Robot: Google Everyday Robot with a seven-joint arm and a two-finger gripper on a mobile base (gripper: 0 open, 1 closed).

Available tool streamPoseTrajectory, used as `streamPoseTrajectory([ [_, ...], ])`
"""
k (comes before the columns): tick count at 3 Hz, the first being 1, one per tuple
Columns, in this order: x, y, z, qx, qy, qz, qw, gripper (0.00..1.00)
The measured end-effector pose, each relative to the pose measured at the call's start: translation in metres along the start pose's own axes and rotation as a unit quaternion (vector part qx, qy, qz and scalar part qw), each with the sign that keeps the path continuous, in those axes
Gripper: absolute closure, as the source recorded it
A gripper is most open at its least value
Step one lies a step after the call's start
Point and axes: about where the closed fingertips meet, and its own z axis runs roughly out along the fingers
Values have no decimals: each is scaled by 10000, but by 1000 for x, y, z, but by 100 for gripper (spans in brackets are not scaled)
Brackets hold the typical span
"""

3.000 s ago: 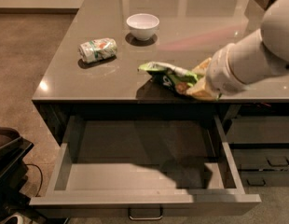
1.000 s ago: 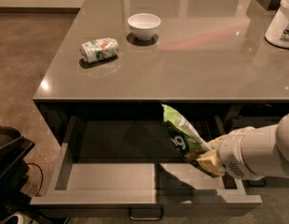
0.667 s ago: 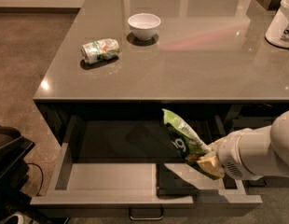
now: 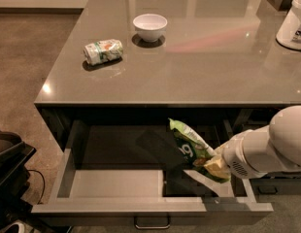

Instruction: Place green rice chip bag into top drawer

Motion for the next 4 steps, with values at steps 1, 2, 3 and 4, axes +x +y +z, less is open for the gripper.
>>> streamPoseTrajectory([
  [1, 6, -6, 12, -51, 97, 8, 9999, 100],
  [2, 6, -6, 12, -54, 102, 7, 9999, 82],
  [3, 6, -6, 12, -54, 102, 6, 9999, 59],
  [4, 6, -6, 12, -54, 102, 6, 9999, 36],
])
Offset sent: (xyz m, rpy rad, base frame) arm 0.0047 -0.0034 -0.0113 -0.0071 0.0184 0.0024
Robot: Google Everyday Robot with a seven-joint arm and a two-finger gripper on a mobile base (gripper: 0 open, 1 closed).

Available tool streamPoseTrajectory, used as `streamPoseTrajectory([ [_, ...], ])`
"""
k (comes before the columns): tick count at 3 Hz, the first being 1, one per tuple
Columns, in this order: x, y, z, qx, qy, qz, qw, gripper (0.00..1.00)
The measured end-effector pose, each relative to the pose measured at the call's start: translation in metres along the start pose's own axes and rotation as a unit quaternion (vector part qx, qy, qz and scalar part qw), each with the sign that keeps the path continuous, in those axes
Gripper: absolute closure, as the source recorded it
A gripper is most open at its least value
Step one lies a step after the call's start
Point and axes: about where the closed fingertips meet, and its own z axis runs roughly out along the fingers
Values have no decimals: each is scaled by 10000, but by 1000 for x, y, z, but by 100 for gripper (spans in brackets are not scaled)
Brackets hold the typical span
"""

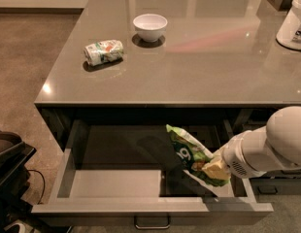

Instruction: Place green rice chip bag into top drawer

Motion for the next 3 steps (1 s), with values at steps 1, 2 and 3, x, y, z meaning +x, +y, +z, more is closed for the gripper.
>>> streamPoseTrajectory([
  [1, 0, 0, 0, 0, 0, 0, 10000, 13],
  [2, 0, 0, 0, 0, 0, 0, 10000, 0],
  [3, 0, 0, 0, 0, 0, 0, 10000, 0],
])
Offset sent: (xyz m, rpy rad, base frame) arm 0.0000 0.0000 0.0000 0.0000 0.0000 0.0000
